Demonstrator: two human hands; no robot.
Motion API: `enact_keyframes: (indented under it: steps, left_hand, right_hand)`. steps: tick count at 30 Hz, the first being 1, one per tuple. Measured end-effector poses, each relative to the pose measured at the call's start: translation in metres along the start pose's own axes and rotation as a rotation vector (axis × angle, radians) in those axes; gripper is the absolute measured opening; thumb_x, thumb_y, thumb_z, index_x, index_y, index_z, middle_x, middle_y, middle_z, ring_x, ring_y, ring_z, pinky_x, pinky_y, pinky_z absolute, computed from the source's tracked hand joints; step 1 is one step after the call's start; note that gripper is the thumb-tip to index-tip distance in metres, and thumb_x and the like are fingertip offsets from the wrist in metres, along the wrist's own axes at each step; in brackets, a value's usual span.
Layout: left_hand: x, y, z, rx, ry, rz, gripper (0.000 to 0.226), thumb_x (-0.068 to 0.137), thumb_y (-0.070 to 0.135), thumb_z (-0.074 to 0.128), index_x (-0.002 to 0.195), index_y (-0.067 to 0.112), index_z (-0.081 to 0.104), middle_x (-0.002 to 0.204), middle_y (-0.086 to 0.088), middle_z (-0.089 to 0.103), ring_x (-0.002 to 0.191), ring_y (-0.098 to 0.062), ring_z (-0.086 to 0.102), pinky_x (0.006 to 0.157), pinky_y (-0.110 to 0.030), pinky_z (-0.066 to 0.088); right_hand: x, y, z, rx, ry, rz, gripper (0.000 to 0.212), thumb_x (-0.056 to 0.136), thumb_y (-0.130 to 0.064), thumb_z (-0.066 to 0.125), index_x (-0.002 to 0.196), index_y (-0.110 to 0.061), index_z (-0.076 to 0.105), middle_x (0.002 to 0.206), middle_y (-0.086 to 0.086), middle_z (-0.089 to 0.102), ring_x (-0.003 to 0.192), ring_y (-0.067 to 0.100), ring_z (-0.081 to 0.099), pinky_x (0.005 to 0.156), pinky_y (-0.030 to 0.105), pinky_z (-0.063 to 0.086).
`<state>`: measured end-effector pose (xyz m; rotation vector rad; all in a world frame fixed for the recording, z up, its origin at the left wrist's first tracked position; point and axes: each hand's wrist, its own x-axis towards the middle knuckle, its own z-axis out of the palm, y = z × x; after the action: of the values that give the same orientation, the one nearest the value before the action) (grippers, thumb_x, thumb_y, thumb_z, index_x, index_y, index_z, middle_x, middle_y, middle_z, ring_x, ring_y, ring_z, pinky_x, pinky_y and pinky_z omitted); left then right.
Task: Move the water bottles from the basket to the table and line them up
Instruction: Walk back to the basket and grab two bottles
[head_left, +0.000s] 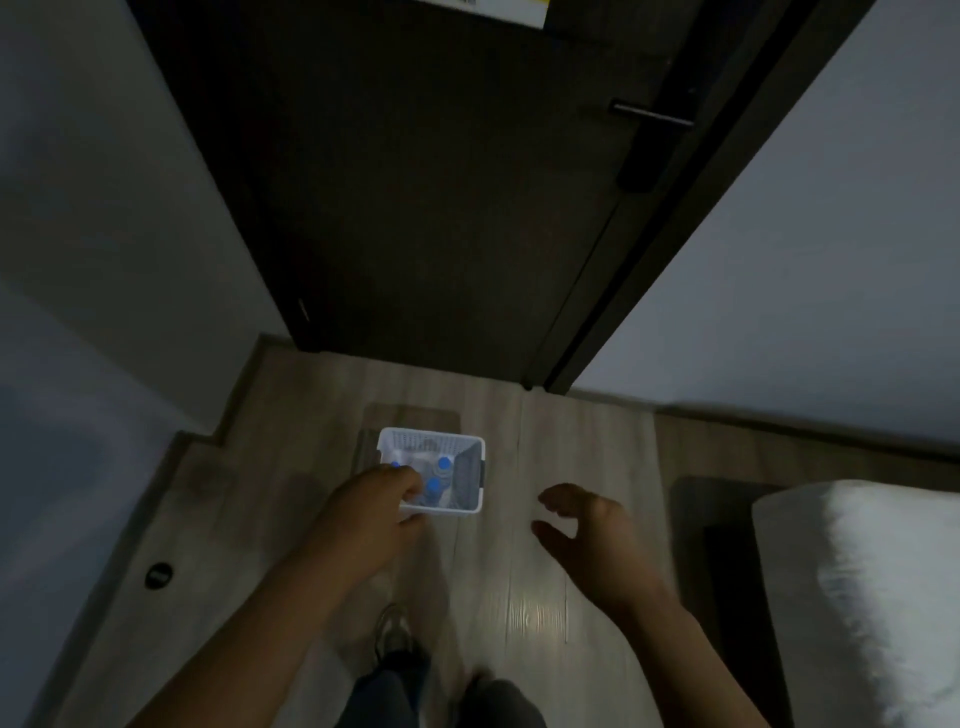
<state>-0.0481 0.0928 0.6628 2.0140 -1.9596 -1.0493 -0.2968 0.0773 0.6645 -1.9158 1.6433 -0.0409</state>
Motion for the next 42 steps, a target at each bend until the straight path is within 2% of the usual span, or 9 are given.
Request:
enact_keyframes:
  steps: [8,13,15,21,29,34,36,40,42]
  left_hand:
    - [0.086,-0.034,0.052,-0.051,0.037,-0.114,0.026,0.088,0.031,0.063,0.110,0.016,0.062,0.112,0.000,0.064,0.100,-0.014,0.061,0.085,-0.021,0.044]
    - [0.137,-0.072,0.111,-0.054,0.036,-0.128,0.026,0.090,0.028,0.056,0.097,0.006,0.066,0.096,-0.009,0.067,0.088,-0.022,0.064,0.082,-0.035,0.051]
    - [0.156,-0.089,0.138,-0.026,-0.018,-0.120,0.034,0.092,0.029,0.051,0.106,0.002,0.066,0.103,-0.012,0.066,0.094,-0.026,0.063,0.087,-0.036,0.050]
    - [0.219,-0.151,0.215,-0.113,-0.005,-0.259,0.038,0.088,0.032,0.062,0.121,0.013,0.056,0.120,-0.005,0.061,0.110,-0.019,0.058,0.092,-0.028,0.046]
    - [0.295,-0.242,0.317,-0.171,0.021,-0.214,0.030,0.084,0.028,0.069,0.109,0.015,0.061,0.115,0.000,0.065,0.108,-0.015,0.061,0.088,-0.020,0.042]
    - [0.343,-0.293,0.380,-0.149,0.080,-0.160,0.037,0.082,0.028,0.071,0.112,0.008,0.062,0.112,-0.007,0.065,0.105,-0.023,0.061,0.092,-0.032,0.047]
    - [0.361,-0.309,0.400,-0.150,0.052,-0.177,0.043,0.082,0.036,0.068,0.117,0.013,0.060,0.117,-0.003,0.061,0.109,-0.021,0.058,0.096,-0.032,0.045]
    - [0.386,-0.337,0.433,-0.234,0.003,-0.118,0.031,0.075,0.041,0.072,0.096,0.023,0.059,0.099,0.006,0.064,0.092,-0.011,0.061,0.086,-0.039,0.050]
    - [0.391,-0.348,0.442,-0.242,0.038,-0.122,0.043,0.072,0.042,0.075,0.107,0.025,0.058,0.109,0.007,0.062,0.099,-0.010,0.059,0.090,-0.037,0.049]
  right_hand:
    - [0.098,0.053,0.032,0.064,-0.015,0.004,0.037,0.089,-0.032,0.064,0.126,-0.027,0.058,0.124,-0.011,0.063,0.099,-0.010,0.049,0.076,-0.002,0.032]
    - [0.162,0.093,0.081,0.077,-0.091,-0.020,0.040,0.089,-0.030,0.064,0.128,-0.024,0.057,0.127,-0.007,0.062,0.112,0.004,0.057,0.093,0.012,0.039]
    - [0.187,0.108,0.104,0.072,-0.116,-0.022,0.040,0.090,-0.030,0.064,0.129,-0.024,0.057,0.127,-0.006,0.062,0.113,0.006,0.058,0.095,0.017,0.042]
    - [0.255,0.147,0.185,0.076,-0.149,-0.035,0.039,0.090,-0.029,0.064,0.127,-0.022,0.058,0.124,-0.005,0.064,0.110,0.008,0.060,0.088,0.014,0.039]
    - [0.343,0.194,0.309,0.124,-0.174,-0.056,0.043,0.091,-0.031,0.061,0.133,-0.022,0.054,0.130,-0.004,0.060,0.114,0.008,0.057,0.093,0.016,0.041]
    - [0.391,0.225,0.382,0.164,-0.144,-0.085,0.042,0.091,-0.030,0.062,0.131,-0.023,0.053,0.127,-0.003,0.061,0.107,0.003,0.056,0.082,0.005,0.036]
    - [0.405,0.236,0.407,0.209,-0.106,-0.104,0.043,0.090,-0.029,0.063,0.131,-0.022,0.053,0.127,-0.002,0.061,0.105,0.005,0.058,0.083,0.010,0.041]
    - [0.427,0.253,0.447,0.237,-0.038,-0.176,0.047,0.088,-0.030,0.066,0.133,-0.022,0.053,0.132,-0.004,0.058,0.114,0.008,0.056,0.091,0.013,0.040]
    - [0.436,0.258,0.461,0.242,-0.031,-0.214,0.048,0.087,-0.032,0.066,0.132,-0.023,0.053,0.132,-0.005,0.059,0.115,0.008,0.057,0.092,0.014,0.040]
